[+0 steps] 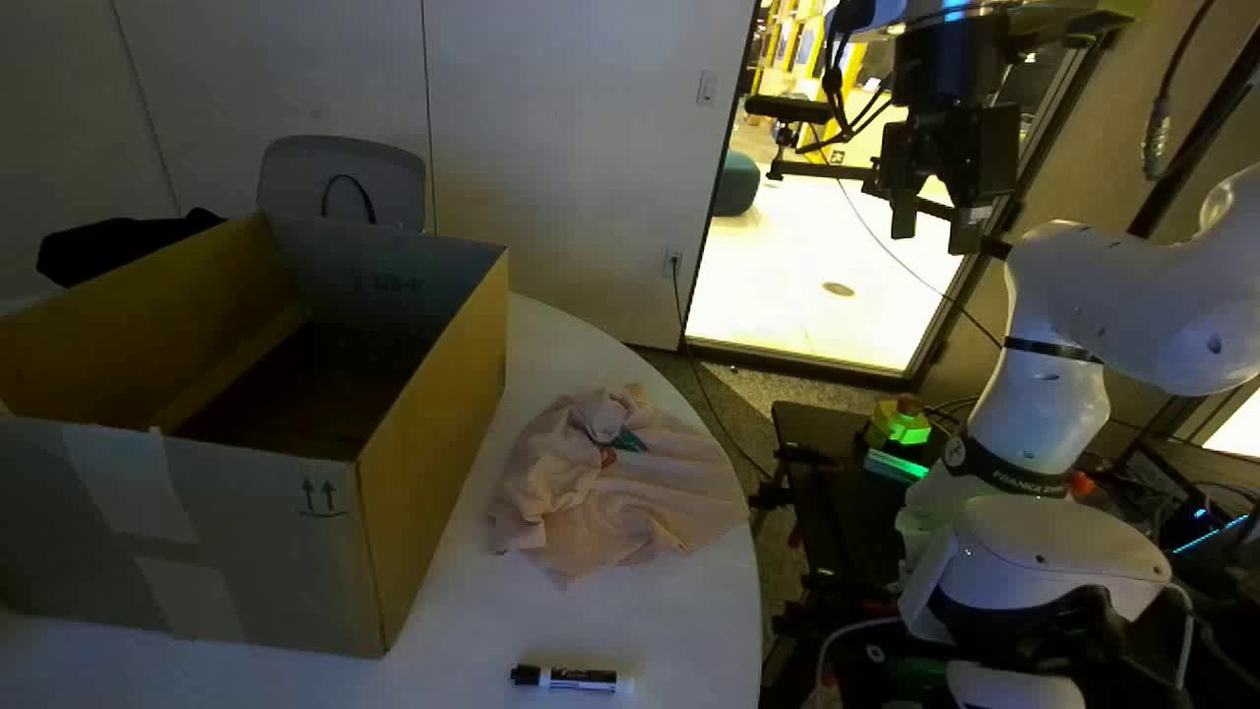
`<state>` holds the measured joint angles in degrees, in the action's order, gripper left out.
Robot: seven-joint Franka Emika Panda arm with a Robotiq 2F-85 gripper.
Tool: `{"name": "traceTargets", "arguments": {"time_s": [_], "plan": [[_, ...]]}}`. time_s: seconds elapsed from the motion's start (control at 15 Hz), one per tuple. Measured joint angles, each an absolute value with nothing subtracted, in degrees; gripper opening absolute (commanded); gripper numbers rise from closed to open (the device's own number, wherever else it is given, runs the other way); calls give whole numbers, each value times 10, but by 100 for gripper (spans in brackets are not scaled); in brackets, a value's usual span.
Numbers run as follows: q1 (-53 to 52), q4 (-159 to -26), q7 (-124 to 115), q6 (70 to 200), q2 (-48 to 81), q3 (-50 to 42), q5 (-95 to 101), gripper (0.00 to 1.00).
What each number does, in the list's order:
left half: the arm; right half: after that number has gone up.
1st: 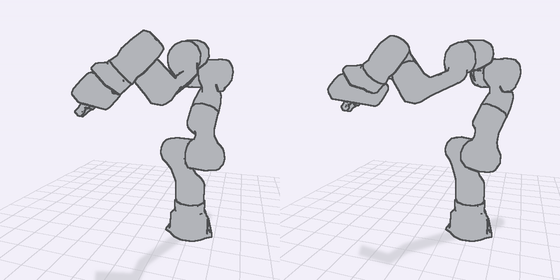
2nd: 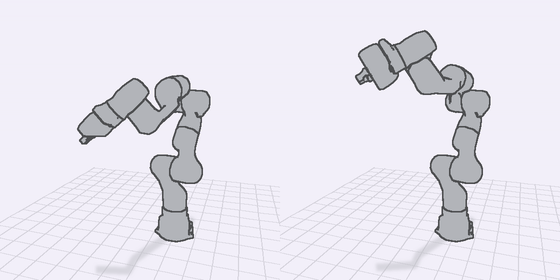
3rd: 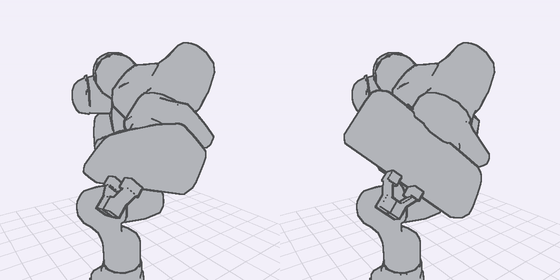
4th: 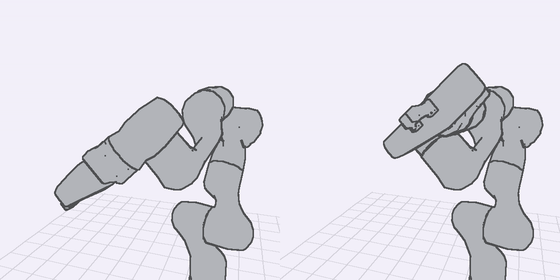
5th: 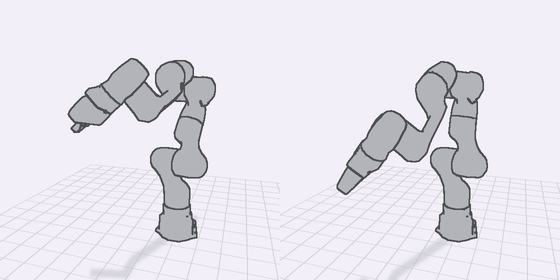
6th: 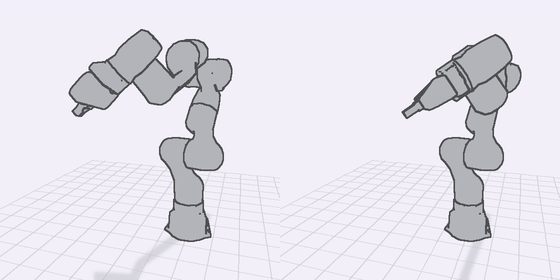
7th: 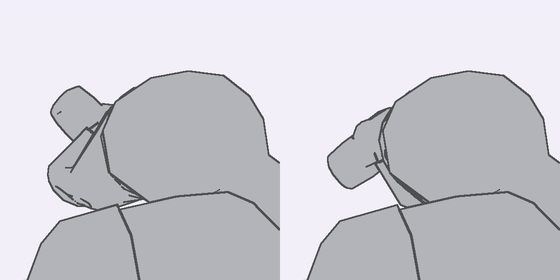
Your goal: Put the marker in the cloth and wrap it
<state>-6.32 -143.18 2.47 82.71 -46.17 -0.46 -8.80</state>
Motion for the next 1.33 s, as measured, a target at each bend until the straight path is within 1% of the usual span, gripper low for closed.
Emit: {"name": "traceTargets", "arguments": {"time_s": [0.53,0.67,0.93,1.33], "plan": [[-62,-1430,25,827,-462,-3,-88,100],[-62,-1437,25,845,-454,3,-88,100],[-65,-1468,27,965,-399,33,-88,100],[-106,-1487,30,1148,-254,80,-95,100]]}}
